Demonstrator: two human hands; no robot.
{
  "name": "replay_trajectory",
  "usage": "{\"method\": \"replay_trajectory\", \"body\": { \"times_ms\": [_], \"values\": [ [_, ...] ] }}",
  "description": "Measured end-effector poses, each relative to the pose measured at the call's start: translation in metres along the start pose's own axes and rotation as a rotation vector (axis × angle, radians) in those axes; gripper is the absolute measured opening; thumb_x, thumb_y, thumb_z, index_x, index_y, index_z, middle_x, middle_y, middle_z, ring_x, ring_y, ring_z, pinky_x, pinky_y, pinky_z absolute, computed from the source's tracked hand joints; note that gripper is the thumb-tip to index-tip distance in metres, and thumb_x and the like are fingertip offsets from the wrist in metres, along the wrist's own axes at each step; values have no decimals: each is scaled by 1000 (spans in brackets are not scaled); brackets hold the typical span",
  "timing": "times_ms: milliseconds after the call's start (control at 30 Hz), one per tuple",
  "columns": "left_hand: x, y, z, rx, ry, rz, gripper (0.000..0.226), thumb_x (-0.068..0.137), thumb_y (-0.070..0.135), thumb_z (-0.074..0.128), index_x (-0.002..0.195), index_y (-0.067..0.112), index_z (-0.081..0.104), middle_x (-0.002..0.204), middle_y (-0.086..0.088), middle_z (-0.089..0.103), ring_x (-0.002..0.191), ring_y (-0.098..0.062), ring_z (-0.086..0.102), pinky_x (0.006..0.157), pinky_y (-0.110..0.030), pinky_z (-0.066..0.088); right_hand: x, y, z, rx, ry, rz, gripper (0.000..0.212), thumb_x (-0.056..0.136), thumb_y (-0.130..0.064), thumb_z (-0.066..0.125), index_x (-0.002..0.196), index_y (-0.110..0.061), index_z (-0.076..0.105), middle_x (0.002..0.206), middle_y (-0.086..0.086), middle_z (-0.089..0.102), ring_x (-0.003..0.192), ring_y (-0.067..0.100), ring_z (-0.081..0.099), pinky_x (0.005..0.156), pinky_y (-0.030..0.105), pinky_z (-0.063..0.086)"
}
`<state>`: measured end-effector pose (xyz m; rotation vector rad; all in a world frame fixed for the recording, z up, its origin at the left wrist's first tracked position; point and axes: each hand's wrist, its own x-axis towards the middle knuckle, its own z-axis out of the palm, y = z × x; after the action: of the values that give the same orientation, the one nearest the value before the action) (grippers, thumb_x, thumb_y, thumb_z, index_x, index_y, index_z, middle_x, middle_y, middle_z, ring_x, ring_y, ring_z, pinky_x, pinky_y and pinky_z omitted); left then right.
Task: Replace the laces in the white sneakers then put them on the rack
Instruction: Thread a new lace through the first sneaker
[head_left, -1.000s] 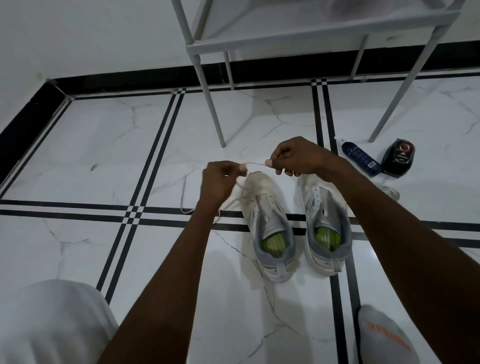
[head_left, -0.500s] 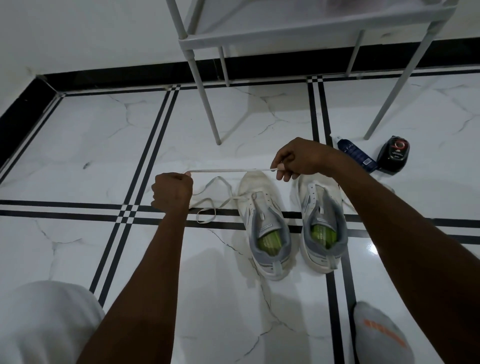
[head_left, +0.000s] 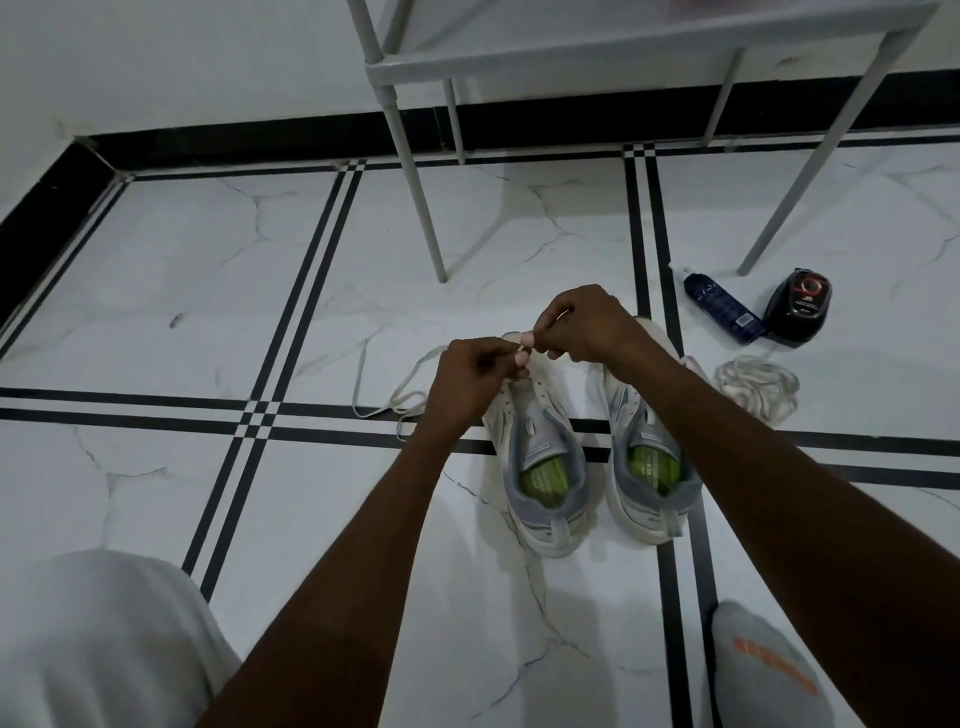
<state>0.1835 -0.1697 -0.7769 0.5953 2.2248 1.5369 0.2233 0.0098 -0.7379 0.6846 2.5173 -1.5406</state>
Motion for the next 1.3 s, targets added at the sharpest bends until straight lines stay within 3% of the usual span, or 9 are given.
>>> {"method": "replay_trajectory", "body": {
  "times_ms": [167,367,500,600,667,767,967,1200,1300],
  "values": [
    [2,-2,3,-186,-25,-26,20,93,7,71,110,-2,73,93,-18,76,84,-23,74,82,-32,58,-5,12,3,163,-21,42,34,72,-31,88,87,-5,73,77,6,77,69,12,73,60,28,51],
    [0,-6,4,-135,57,-23,17,97,19,68,102,5,75,85,-9,76,80,-16,73,71,-23,54,-12,15,-2,351,-47,98,42,77,-33,85,95,2,69,88,15,77,74,16,72,61,23,53],
    [4,-22,7,139,183,-55,12,93,21,69,91,14,79,79,2,75,67,-4,66,68,-21,52,-15,12,2,64,-204,271,51,77,-49,80,99,-5,70,97,10,73,86,15,69,65,28,60],
    [1,-30,11,246,184,-94,10,88,22,74,91,17,82,84,5,76,69,4,63,68,-11,46,-17,15,22,-216,-273,327,45,75,-41,83,99,-8,65,97,6,65,94,21,66,66,30,61],
    [-1,-34,13,270,169,-103,11,86,23,76,94,18,83,85,5,77,72,4,65,69,-4,45,-19,20,41,-440,-162,197,37,77,-37,78,89,-8,58,94,7,64,97,27,67,61,26,51],
    [-5,-36,15,261,157,-91,11,84,21,78,92,16,83,86,3,78,78,-2,70,74,-7,50,-21,27,59,-589,46,72,39,81,-32,73,105,-5,60,110,14,64,103,33,64,72,32,47],
    [-9,-38,20,257,218,-110,3,81,21,78,80,18,79,74,12,70,73,4,64,70,-10,48,-9,45,47,-240,38,67,17,84,-19,71,94,-9,80,100,10,76,97,23,69,85,31,55],
    [-11,-34,29,282,251,-103,6,79,22,77,81,17,79,74,9,70,73,-4,66,73,-22,52,-17,45,36,142,-39,262,14,87,-8,70,98,-8,78,87,6,71,68,9,58,42,14,43],
    [-12,-34,31,302,267,-90,8,79,22,76,82,14,80,79,3,74,75,-8,67,73,-24,52,-19,42,32,235,-59,312,12,87,-5,70,97,-7,77,84,7,69,70,13,60,41,15,44]
  ]
}}
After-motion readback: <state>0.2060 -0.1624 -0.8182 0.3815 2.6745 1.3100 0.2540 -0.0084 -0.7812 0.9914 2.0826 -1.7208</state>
